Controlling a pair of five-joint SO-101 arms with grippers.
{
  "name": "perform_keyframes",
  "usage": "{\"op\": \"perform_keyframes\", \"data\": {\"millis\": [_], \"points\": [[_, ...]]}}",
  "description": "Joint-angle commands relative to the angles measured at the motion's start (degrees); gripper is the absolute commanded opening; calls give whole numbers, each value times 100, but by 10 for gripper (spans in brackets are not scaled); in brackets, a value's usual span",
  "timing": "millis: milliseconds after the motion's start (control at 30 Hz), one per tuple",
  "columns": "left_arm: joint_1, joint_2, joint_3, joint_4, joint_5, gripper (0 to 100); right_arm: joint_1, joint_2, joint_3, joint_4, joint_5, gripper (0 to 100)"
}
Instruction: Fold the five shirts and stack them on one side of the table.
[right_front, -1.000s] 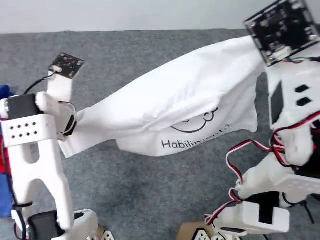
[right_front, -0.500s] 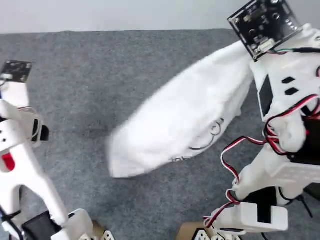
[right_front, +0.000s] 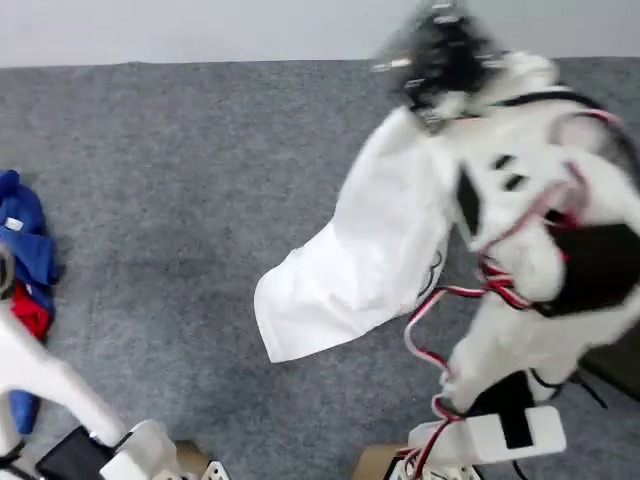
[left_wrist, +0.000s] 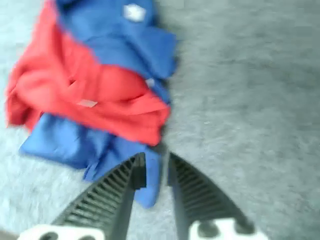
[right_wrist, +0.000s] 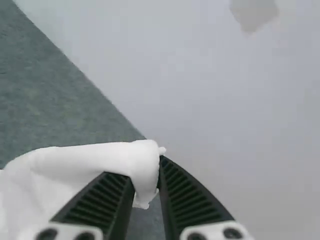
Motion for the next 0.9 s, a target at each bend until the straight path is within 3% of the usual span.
{"op": "perform_keyframes", "data": {"millis": [0, 200, 500, 600, 733, 867], "points": [[-651, -158, -233, 105, -44, 25, -1007, -92, 782, 40, -308, 11], [-1371, -158, -233, 105, -79, 23, -2589, 409, 2409, -673, -897, 10], [-1442, -158, -233, 114, -70, 23, -4048, 2167, 2822, -1121, -993, 14], [-1442, -158, -233, 114, -70, 23, -4268, 2475, 2813, -1015, -985, 64], [-1424, -158, -233, 114, -70, 23, -4127, 2325, 2382, -936, -1371, 248], [-1327, -158, -233, 114, -70, 23, -3793, 2202, 1811, -585, -1547, 256]]}}
